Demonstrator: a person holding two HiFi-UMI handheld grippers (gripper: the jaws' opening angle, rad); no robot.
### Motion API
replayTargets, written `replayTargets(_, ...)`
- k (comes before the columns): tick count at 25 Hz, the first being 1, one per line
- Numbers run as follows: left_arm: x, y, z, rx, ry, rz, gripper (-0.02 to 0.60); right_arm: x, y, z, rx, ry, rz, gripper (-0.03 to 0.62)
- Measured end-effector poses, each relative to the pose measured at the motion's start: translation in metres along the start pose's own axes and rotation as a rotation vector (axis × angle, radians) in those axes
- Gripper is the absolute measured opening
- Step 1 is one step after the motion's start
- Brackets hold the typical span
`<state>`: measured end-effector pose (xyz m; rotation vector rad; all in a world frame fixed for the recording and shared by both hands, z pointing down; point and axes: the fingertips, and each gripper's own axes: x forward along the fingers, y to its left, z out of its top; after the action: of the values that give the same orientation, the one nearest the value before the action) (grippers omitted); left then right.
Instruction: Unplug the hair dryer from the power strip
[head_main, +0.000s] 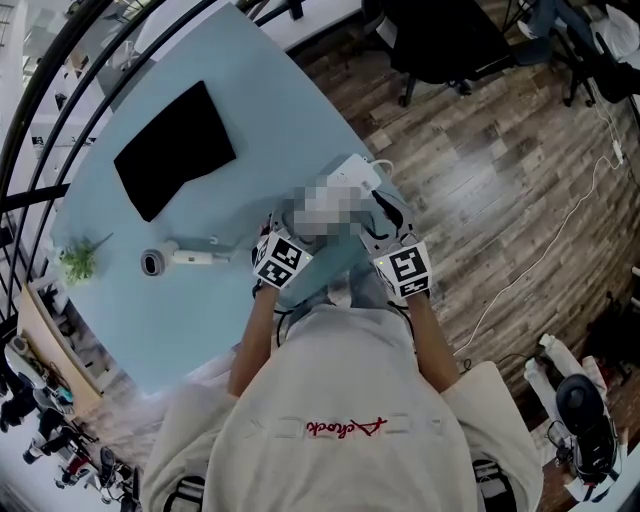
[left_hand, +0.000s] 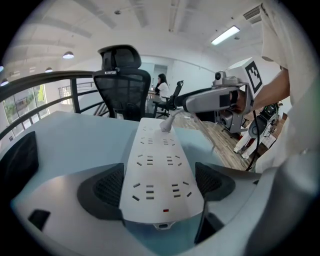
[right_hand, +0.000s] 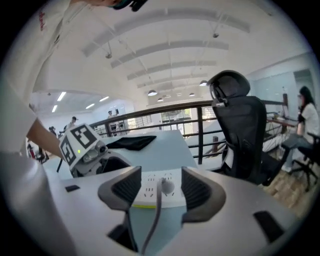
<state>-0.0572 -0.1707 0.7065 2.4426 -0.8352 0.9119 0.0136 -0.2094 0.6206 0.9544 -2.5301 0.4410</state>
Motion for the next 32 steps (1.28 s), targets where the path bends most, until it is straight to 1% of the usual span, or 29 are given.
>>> replayTargets(2,0.000,0.000,0.000,-0.001,-0.002,-0.001,0.423,0.005,0.003,-0.008,-0.059,0.046,0.004,0.253)
replayTargets(3,-0.001,0.000,0.000,-0.002,-0.002,-0.002,0.423,0.007,0.003,-0.011,-0.068,0.060,0.005,0.256)
replayTargets(9,0.000,0.000,0.000,-0.002,-0.007,-0.003,0.423,0.018,-0.004,-0.027,-0.050,0.101,-0.022,0.255)
replayTargets(17,-0.001,0.000,0.002,-0.002,-0.008,-0.001,0.423,0.034,-0.011,-0.037,-0.040,0.140,-0.024,0.253)
replayTargets(23,0.000,-0.001,0.000,-0.002,-0.010,-0.001,0.423,0.038,-0.013,-0.046,-0.038,0.158,-0.035,0.201)
replayTargets(27,0.000,-0.001,0.000,-0.006,-0.012,0.000,0.423,0.040,-0.017,-0.046,-0.048,0.158,-0.062,0.170)
replayTargets(32,0.000,-0.001,0.000,-0.010,-0.011,-0.002,0.423,0.041,-0.017,-0.046,-0.094,0.174,-0.073,0.166)
